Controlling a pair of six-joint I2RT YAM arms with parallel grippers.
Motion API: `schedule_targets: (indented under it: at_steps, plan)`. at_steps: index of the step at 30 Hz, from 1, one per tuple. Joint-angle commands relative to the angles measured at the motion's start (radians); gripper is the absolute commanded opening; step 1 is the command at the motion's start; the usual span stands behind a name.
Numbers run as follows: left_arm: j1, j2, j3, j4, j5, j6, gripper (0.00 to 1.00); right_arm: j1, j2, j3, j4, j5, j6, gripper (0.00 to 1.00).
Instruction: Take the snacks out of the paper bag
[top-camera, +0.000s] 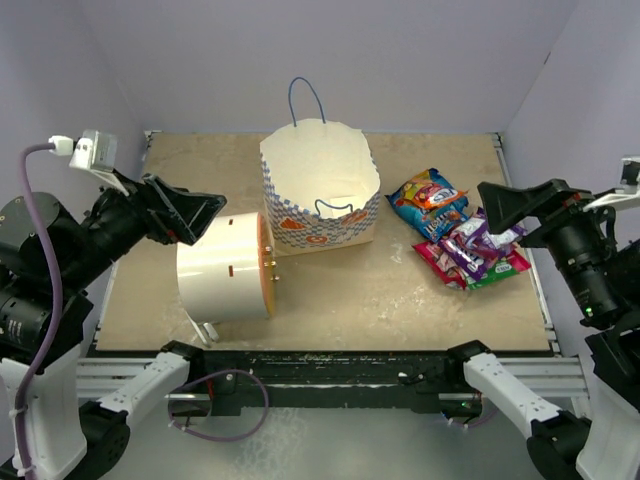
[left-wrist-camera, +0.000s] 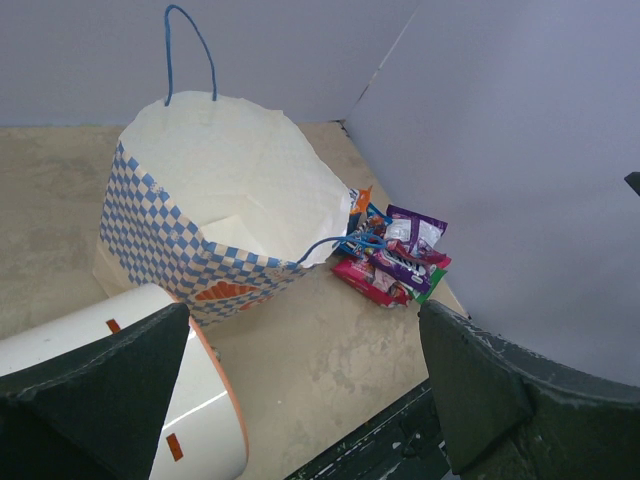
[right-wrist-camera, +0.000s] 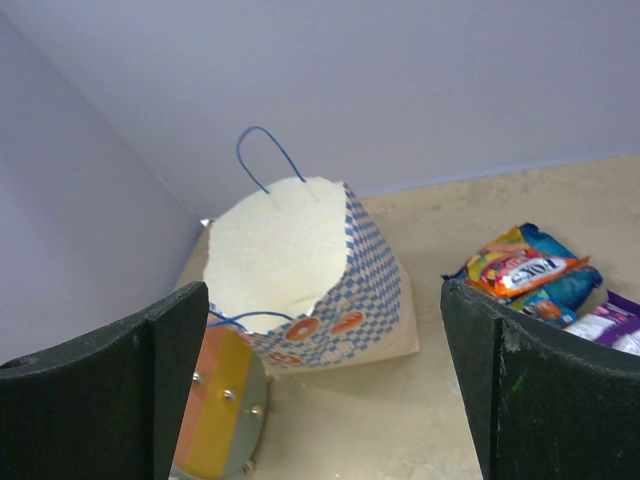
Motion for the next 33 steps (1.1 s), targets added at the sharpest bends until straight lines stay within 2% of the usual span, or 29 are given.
schedule_targets:
  at_steps: [1, 10, 33]
  plan:
    - [0.003, 0.019, 0.017, 0.002, -0.041, -0.003, 0.99, 0.000, 0.011, -0.035, -0.028, 0.026, -0.046, 0.99]
    - [0.002, 0.043, 0.121, -0.096, -0.076, 0.028, 0.99, 0.000, 0.015, -0.084, 0.017, 0.023, -0.020, 0.99]
    - [0.002, 0.024, 0.053, -0.033, -0.065, -0.024, 0.99, -0.001, 0.040, -0.048, -0.008, 0.087, -0.065, 0.99]
